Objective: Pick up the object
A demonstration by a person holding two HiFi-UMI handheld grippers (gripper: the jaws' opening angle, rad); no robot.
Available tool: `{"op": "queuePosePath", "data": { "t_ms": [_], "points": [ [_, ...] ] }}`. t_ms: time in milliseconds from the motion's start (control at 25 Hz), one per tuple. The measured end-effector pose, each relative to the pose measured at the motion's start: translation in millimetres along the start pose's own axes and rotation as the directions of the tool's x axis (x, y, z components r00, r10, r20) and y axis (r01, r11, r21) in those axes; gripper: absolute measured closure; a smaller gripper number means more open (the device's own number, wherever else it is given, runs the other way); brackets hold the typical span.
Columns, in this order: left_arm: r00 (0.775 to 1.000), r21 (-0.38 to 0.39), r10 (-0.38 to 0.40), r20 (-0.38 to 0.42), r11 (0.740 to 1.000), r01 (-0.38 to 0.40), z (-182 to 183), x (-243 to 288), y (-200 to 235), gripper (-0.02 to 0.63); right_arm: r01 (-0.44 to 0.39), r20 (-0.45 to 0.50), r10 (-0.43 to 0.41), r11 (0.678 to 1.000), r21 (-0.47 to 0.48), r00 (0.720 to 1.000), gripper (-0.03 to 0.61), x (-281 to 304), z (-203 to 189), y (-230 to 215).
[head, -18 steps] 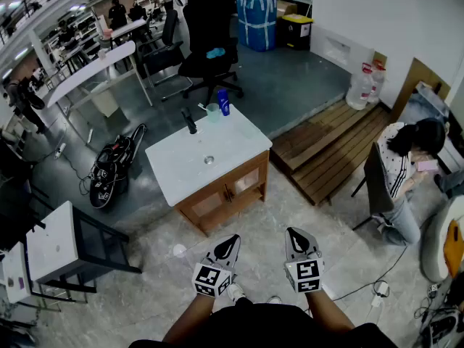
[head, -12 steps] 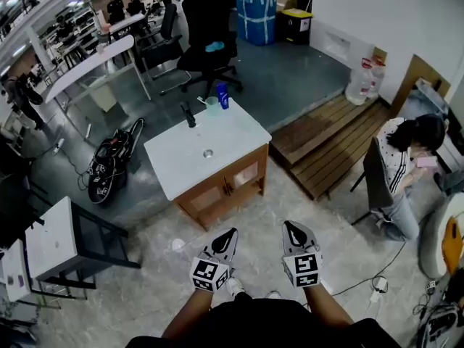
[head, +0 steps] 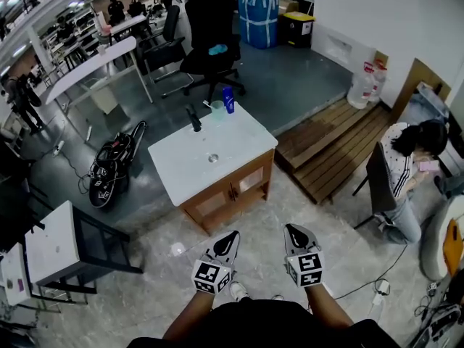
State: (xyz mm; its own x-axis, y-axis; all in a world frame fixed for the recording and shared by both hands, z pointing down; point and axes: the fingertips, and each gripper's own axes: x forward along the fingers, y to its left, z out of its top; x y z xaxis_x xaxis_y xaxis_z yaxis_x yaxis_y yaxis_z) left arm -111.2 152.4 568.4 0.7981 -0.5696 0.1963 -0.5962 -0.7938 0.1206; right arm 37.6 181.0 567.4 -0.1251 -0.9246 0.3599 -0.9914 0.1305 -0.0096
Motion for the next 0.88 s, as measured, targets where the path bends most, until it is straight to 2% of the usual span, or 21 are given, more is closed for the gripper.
{"op": "queuePosePath", "data": {
  "t_ms": [280,440,720,880],
  "points": [
    [0.999,0.006,-0.041,0.006,0.999,0.041,-0.2,-0.6,19.2,0.595,0.073,-0.013,-0.073,0.997,0.034,0.997,0.560,6.0,-0.5,7.0],
    [0.998,0.001,-0.070,0.002,0.998,0.070,-3.0,5.2,21.3,0.595,0.087,-0.026,-0.086,0.995,0.045,0.996,0.560,9.0,-8.5,18.4],
    [0.998,-0.008,-0.063,-0.028,0.998,0.063,-6.2,31.3,43.8,0.595,0.049,-0.043,-0.050,0.999,-0.007,0.998,0.560,44.7,-1.3,5.1],
    [0.999,-0.009,-0.027,-0.044,1.000,0.027,-4.6,49.5,63.1,0.595,0.026,-0.044,-0.025,0.999,0.025,0.999,0.560,70.9,8.5,-9.8]
  ]
}}
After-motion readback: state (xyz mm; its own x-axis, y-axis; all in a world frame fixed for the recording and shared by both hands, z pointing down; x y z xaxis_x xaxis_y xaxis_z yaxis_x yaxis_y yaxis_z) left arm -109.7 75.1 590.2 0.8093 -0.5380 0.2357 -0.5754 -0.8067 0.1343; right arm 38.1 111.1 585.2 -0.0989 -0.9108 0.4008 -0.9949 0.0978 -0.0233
